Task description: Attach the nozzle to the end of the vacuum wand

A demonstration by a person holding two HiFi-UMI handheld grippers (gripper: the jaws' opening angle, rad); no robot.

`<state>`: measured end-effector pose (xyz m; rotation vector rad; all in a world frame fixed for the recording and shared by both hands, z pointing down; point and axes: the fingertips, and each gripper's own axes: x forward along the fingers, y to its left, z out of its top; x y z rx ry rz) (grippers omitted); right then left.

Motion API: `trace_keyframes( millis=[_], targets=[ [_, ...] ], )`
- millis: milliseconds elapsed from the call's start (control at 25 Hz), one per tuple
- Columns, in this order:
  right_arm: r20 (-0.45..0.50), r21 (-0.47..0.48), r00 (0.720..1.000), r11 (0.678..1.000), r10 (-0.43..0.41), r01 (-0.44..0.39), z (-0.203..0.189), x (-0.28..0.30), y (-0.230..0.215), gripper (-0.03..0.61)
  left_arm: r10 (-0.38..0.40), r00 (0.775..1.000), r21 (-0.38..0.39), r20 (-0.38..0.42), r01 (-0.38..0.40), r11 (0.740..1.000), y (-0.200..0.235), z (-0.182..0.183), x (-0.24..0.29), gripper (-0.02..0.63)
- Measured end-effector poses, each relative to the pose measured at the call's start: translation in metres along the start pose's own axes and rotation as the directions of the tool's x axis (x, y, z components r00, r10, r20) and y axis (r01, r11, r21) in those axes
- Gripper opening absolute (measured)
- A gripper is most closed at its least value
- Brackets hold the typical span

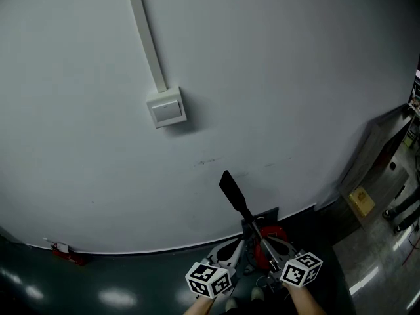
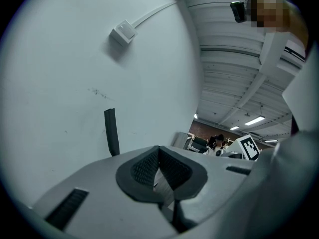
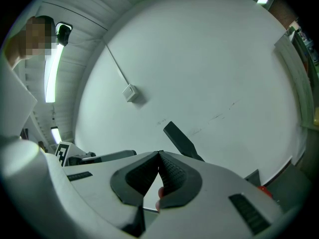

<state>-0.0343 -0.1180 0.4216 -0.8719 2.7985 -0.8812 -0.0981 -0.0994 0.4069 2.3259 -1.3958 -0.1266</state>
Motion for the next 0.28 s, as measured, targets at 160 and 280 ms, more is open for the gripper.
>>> trace_keyframes(
  millis=[160,280],
  targets=[
    [0.001,0.001,1.0,1.0,0.005,-0.005,-0.0015,-0.0025,0.0025,0.017,0.004,1.0,-0.003,-0.003,-0.004,1.0,-0.0016,-0.0027,-0.0029,0.005],
    [0.003,0.0,1.0,1.0,0.008,-0.008,-0.002,-0.0038,0.0032,0.017,0.005,1.0,-0.003,0.0,-0.005,1.0,-0.0026,-0.0029,-0.0038,0.005]
  ],
)
